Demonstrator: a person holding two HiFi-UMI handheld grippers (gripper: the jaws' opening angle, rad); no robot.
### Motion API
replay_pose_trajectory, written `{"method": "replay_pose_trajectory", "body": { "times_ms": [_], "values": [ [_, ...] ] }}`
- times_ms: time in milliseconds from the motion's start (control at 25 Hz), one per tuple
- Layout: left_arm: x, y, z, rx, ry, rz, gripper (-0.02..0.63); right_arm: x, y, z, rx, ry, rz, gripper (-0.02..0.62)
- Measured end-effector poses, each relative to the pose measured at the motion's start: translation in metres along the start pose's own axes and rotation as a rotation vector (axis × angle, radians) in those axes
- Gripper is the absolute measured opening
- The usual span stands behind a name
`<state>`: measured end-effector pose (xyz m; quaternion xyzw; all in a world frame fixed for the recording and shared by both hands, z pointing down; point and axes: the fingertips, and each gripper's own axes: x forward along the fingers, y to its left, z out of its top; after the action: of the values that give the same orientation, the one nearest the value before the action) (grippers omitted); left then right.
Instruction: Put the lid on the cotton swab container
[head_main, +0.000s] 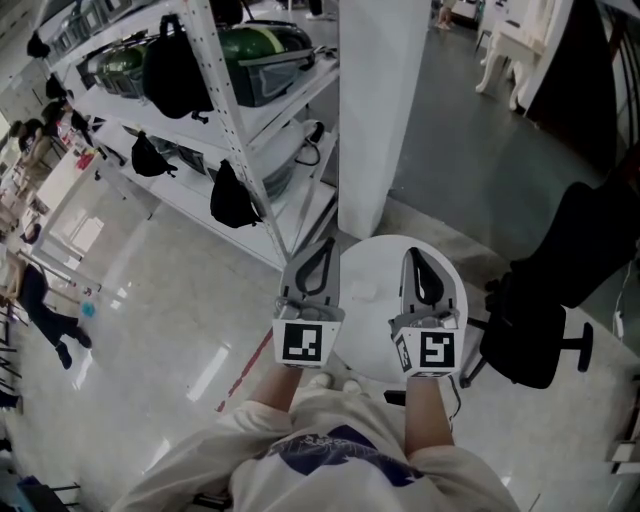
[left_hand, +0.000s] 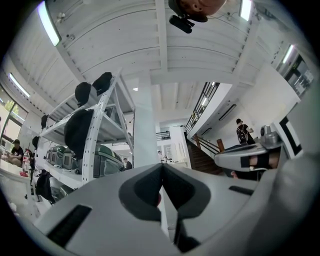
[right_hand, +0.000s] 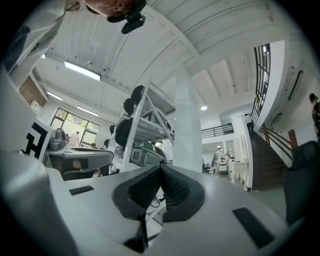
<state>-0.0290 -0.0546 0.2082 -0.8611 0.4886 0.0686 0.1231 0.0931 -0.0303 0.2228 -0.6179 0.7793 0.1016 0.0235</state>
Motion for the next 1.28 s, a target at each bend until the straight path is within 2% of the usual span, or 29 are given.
{"method": "replay_pose_trajectory", "body": {
  "times_ms": [560,840,1280],
  "values": [
    [0.004,-0.001,-0.003,-0.004,0.002,-0.029,-0.002,0.006,0.001,-0.006,-0.015,0.022,-0.021,0.009],
    [0.006,-0.003,-0.009,-0.002,0.007,-0.043,-0.002,0.007,0.000,-0.013,-0.073,0.066,-0.055,0.008],
    [0.008,0.001,-0.013,0.000,0.016,-0.046,-0.002,0.010,0.000,-0.016,-0.092,0.089,-0.051,0.008]
  ]
}}
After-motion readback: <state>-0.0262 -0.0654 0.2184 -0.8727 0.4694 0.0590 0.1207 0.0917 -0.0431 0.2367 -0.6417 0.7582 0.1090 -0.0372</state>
